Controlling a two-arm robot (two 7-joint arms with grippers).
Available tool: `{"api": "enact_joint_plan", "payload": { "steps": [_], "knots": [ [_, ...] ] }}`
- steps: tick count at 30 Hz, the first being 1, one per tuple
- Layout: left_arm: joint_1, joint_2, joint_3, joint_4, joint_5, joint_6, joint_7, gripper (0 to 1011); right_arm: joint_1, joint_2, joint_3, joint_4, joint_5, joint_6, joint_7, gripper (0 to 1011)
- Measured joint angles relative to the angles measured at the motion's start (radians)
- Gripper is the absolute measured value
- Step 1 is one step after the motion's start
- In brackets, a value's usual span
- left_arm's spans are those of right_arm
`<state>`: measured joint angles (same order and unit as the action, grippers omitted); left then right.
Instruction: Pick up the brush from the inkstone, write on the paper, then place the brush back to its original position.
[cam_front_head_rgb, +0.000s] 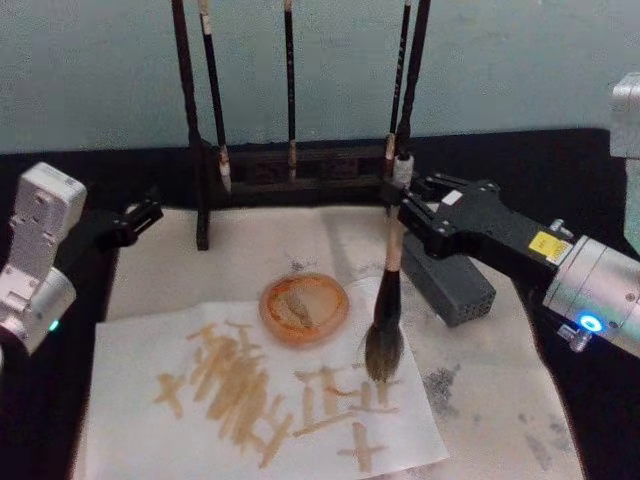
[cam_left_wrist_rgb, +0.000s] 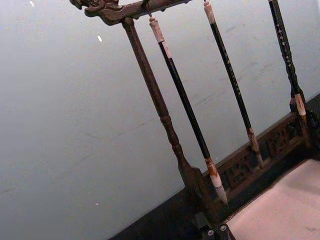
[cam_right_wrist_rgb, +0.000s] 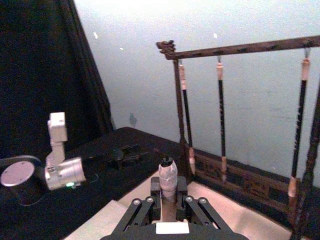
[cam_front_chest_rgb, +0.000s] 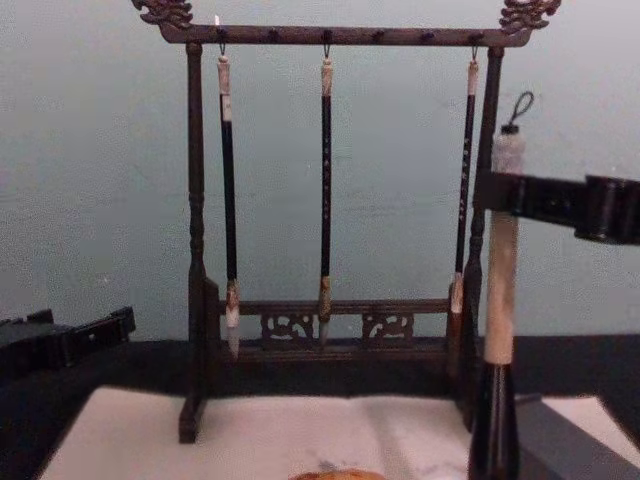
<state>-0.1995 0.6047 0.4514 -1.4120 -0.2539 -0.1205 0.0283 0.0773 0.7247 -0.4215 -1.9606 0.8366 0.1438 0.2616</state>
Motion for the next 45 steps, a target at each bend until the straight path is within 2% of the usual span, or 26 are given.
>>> {"api": "enact_joint_plan", "payload": {
  "steps": [6,13,21,26,33,45],
  "knots": [
    [0.000,0.000,0.000,0.000,0.000,0.000,0.000,1000,-0.013,0.005,0.003,-0.035,-0.026,0.010,0.015,195],
    [0.000,0.000,0.000,0.000,0.000,0.000,0.000,1000,-0.018,0.006,-0.014,-0.069,-0.076,0.034,0.034,195],
    [0.000,0.000,0.000,0.000,0.000,0.000,0.000,1002,-0.004,-0.014,-0.042,-0.083,-0.121,0.079,0.049,195],
    [0.000,0.000,0.000,0.000,0.000,0.000,0.000,1002,0.014,-0.038,-0.069,-0.080,-0.152,0.110,0.063,195],
    [0.000,0.000,0.000,0.000,0.000,0.000,0.000,1002,0.028,-0.064,-0.090,-0.069,-0.171,0.130,0.077,195],
    [0.000,0.000,0.000,0.000,0.000,0.000,0.000,1002,0.038,-0.092,-0.103,-0.058,-0.177,0.139,0.095,195]
  ]
}}
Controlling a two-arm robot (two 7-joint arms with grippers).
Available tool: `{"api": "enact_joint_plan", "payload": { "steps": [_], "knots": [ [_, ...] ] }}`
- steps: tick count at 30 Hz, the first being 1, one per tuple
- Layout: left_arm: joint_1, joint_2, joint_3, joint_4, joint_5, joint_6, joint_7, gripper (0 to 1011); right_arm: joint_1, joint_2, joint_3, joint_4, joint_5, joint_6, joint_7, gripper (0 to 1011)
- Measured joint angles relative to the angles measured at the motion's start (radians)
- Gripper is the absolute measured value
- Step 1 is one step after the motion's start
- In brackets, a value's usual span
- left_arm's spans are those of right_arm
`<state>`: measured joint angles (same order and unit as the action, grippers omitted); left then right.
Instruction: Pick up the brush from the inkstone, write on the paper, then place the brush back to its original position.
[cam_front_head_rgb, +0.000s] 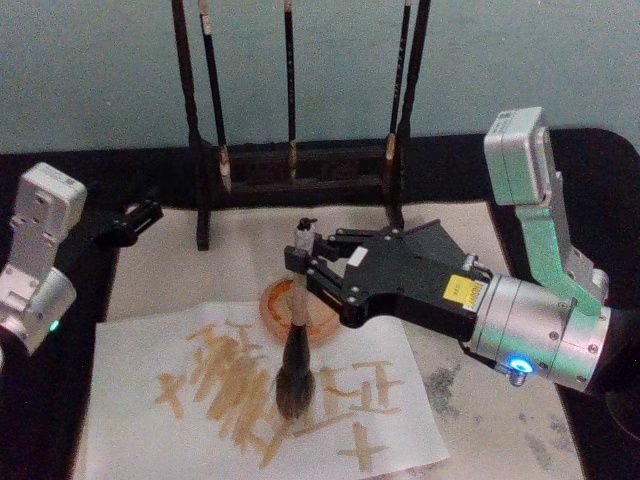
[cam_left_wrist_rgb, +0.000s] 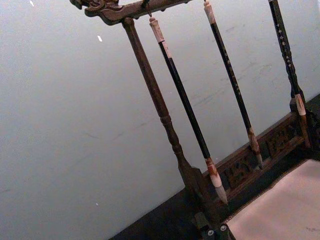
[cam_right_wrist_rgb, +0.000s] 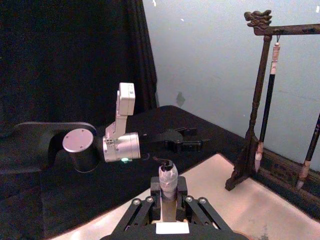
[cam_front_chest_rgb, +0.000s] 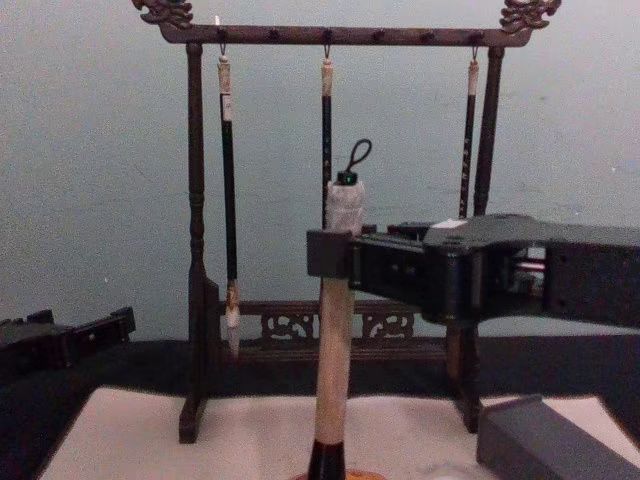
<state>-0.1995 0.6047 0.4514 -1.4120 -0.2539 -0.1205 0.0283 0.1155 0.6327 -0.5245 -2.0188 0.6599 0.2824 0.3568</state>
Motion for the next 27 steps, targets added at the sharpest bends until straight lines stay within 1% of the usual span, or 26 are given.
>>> {"api": "enact_joint_plan", "payload": {
  "steps": [16,22,27],
  "knots": [
    [0.000,0.000,0.000,0.000,0.000,0.000,0.000,1002,-0.010,-0.007,0.020,0.043,0.019,-0.016,0.003,195],
    [0.000,0.000,0.000,0.000,0.000,0.000,0.000,1002,-0.019,0.000,0.033,0.052,0.028,-0.022,0.001,195],
    [0.000,0.000,0.000,0.000,0.000,0.000,0.000,1002,-0.034,0.012,0.053,0.058,0.038,-0.028,-0.004,195]
  ]
}}
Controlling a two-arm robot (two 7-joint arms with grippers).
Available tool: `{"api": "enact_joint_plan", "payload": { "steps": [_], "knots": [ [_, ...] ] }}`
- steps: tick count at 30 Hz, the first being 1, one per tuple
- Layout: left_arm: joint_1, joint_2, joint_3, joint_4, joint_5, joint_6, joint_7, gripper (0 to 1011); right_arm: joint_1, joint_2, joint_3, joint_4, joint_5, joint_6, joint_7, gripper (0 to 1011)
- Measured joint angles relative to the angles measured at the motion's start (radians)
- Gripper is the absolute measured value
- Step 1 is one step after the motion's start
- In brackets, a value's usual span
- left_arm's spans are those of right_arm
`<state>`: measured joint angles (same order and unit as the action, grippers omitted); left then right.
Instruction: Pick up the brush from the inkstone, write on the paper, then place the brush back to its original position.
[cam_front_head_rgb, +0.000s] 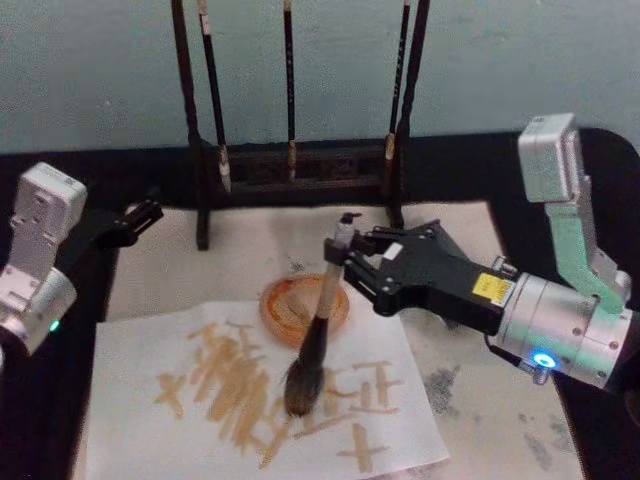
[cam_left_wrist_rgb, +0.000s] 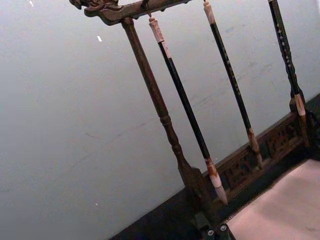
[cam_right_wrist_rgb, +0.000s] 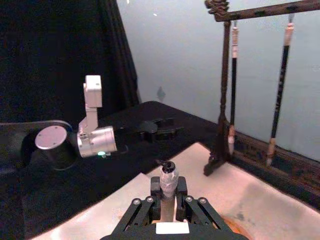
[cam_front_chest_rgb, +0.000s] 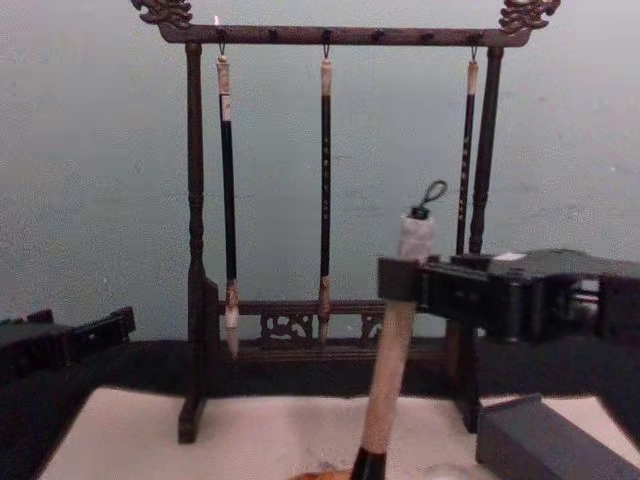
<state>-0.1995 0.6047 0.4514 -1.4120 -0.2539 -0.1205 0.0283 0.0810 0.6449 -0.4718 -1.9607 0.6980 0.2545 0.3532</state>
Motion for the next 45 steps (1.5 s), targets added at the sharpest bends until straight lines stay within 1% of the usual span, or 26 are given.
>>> {"api": "enact_joint_plan", "payload": {
  "steps": [7,11,22,29,33,36,42,43,45],
  "knots": [
    [0.000,0.000,0.000,0.000,0.000,0.000,0.000,1000,-0.016,0.014,0.020,-0.002,0.007,-0.006,-0.007,195],
    [0.000,0.000,0.000,0.000,0.000,0.000,0.000,1000,-0.027,0.024,0.038,-0.011,0.013,-0.011,-0.013,195],
    [0.000,0.000,0.000,0.000,0.000,0.000,0.000,1002,-0.053,0.046,0.074,-0.041,0.022,-0.019,-0.022,195],
    [0.000,0.000,0.000,0.000,0.000,0.000,0.000,1002,-0.063,0.054,0.089,-0.057,0.037,-0.022,-0.021,195],
    [0.000,0.000,0.000,0.000,0.000,0.000,0.000,1002,-0.061,0.053,0.087,-0.065,0.044,-0.024,-0.014,195],
    [0.000,0.000,0.000,0.000,0.000,0.000,0.000,1002,-0.054,0.048,0.077,-0.070,0.045,-0.024,-0.009,195],
    [0.000,0.000,0.000,0.000,0.000,0.000,0.000,1002,-0.027,0.029,0.043,-0.066,0.044,-0.021,0.000,195],
    [0.000,0.000,0.000,0.000,0.000,0.000,0.000,1002,-0.017,0.022,0.031,-0.062,0.040,-0.018,0.001,195],
    [0.000,0.000,0.000,0.000,0.000,0.000,0.000,1002,-0.008,0.014,0.019,-0.057,0.037,-0.016,0.002,195]
  ]
}}
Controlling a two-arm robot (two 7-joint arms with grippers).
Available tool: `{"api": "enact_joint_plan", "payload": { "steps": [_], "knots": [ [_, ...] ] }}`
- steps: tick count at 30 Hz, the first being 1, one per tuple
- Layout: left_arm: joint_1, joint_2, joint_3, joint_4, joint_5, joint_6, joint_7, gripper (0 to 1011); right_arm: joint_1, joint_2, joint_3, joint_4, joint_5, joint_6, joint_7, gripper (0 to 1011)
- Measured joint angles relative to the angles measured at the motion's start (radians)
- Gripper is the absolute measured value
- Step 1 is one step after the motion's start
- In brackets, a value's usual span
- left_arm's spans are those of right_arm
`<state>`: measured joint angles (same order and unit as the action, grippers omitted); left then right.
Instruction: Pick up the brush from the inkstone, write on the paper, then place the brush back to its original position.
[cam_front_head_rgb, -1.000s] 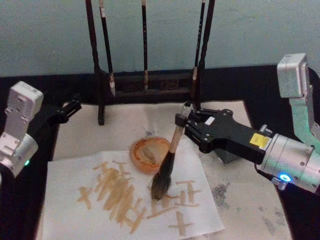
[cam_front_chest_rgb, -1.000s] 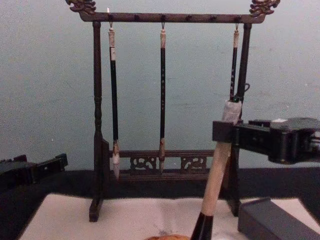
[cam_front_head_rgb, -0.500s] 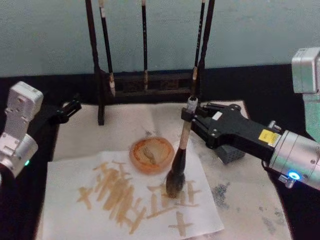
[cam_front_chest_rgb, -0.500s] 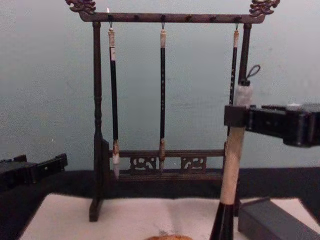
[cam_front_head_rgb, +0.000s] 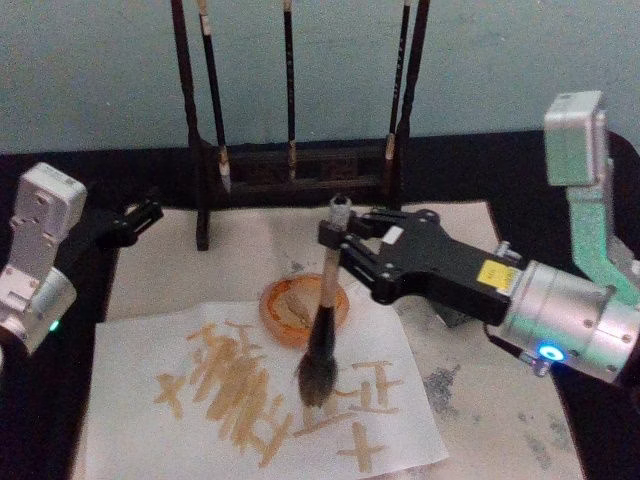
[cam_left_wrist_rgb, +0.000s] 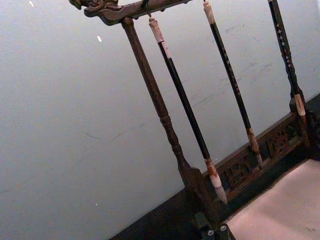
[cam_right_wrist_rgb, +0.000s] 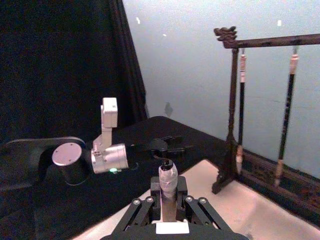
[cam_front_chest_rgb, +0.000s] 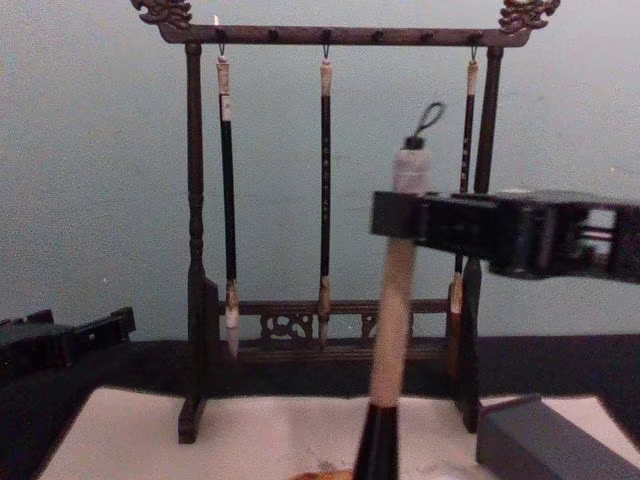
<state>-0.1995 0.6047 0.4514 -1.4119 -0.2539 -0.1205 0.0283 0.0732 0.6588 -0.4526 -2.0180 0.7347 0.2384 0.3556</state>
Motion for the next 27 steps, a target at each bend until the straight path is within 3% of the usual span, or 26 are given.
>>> {"api": "enact_joint_plan", "payload": {
  "steps": [13,27],
  "knots": [
    [0.000,0.000,0.000,0.000,0.000,0.000,0.000,1002,0.053,-0.051,-0.085,0.052,-0.020,0.014,0.023,195],
    [0.000,0.000,0.000,0.000,0.000,0.000,0.000,1002,0.051,-0.047,-0.082,0.080,-0.013,0.012,0.019,195]
  ]
}}
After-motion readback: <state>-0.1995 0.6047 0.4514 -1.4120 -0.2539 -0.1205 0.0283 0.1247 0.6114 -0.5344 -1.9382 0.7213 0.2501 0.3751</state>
